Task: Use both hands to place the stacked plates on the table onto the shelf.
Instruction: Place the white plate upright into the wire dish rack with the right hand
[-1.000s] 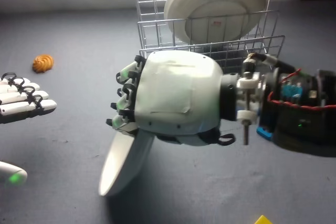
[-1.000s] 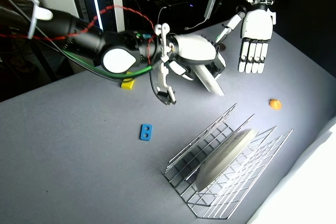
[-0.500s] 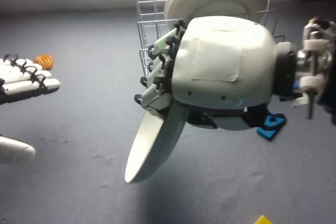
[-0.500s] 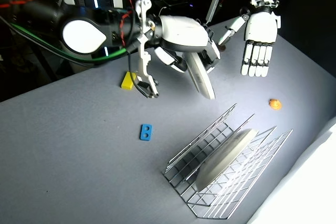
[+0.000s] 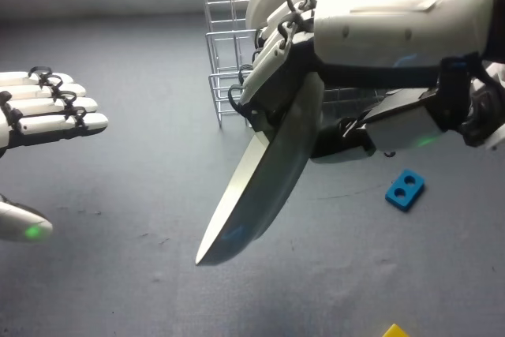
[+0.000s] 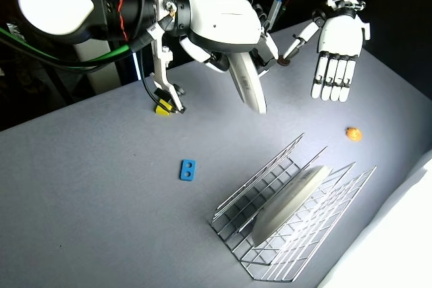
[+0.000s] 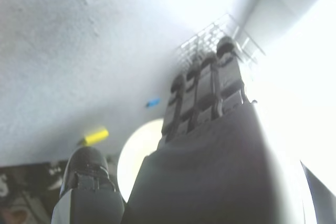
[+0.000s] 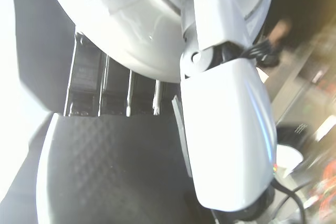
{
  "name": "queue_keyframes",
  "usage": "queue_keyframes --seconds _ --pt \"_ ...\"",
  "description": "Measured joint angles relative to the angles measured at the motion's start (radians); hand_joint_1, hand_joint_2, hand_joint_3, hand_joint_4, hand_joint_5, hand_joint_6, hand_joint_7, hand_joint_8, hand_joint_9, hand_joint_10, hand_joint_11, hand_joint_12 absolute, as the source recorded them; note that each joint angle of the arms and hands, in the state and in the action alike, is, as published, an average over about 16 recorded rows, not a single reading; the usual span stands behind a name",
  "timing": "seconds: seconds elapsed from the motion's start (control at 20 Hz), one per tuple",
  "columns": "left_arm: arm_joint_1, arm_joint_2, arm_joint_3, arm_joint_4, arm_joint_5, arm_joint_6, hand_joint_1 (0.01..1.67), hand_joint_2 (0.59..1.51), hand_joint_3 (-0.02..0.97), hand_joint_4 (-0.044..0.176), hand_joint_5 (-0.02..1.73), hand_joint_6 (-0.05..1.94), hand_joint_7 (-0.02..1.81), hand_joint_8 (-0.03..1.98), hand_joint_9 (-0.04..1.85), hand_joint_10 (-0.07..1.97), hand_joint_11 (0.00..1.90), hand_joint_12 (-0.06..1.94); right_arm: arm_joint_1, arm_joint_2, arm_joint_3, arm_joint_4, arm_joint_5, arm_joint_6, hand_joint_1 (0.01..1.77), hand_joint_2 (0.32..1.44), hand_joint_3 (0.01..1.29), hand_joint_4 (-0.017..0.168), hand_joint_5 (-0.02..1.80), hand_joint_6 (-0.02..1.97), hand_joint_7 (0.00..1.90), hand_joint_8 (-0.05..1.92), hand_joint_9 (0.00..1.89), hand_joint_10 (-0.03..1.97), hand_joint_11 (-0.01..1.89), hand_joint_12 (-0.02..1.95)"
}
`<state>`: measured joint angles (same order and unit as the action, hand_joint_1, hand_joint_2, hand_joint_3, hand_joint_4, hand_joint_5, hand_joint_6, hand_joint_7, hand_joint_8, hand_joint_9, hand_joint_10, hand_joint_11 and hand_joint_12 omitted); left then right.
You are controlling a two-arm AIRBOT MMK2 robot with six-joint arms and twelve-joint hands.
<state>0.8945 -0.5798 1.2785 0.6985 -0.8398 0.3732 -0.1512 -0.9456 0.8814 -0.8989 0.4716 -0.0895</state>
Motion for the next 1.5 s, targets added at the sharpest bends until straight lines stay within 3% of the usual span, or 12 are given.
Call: queue_keyframes --seconds 0.3,0.55,1.0,1.5 --pt "-0.055 -0.012 0.03 0.107 -0.023 -0.009 0.01 1.064 0.013 0.005 0.02 0.01 0.02 0.0 0.02 -0.05 0.02 0.01 0.065 0.013 0.065 -0.134 0.008 0.39 1.34 1.02 0.01 -0.001 0.85 1.09 0.92 1.05 0.89 1.29 0.68 1.51" --pt "-0.086 -0.016 0.038 0.183 -0.057 -0.013 0.01 1.063 0.013 0.005 0.02 0.0 0.02 0.0 0.02 -0.05 0.02 0.01 0.091 0.011 0.115 -0.129 -0.008 0.547 1.35 1.02 0.01 -0.004 0.85 1.08 0.92 1.05 0.89 1.29 0.69 1.52" --pt "-0.155 -0.015 0.019 0.321 -0.14 -0.025 0.01 1.063 0.013 0.005 0.02 0.0 0.02 0.0 0.02 -0.05 0.02 0.01 0.106 -0.013 0.196 -0.058 -0.061 0.615 1.36 1.03 0.01 -0.007 0.87 1.02 0.95 1.02 0.89 1.28 0.68 1.53" --pt "-0.231 0.005 -0.047 0.476 -0.242 -0.04 0.02 1.064 0.013 0.005 0.02 0.0 0.02 0.0 0.02 -0.05 0.02 0.01 0.11 -0.052 0.279 0.019 -0.14 0.61 1.36 1.05 0.01 -0.008 0.87 0.99 0.95 1.01 0.89 1.28 0.69 1.54"
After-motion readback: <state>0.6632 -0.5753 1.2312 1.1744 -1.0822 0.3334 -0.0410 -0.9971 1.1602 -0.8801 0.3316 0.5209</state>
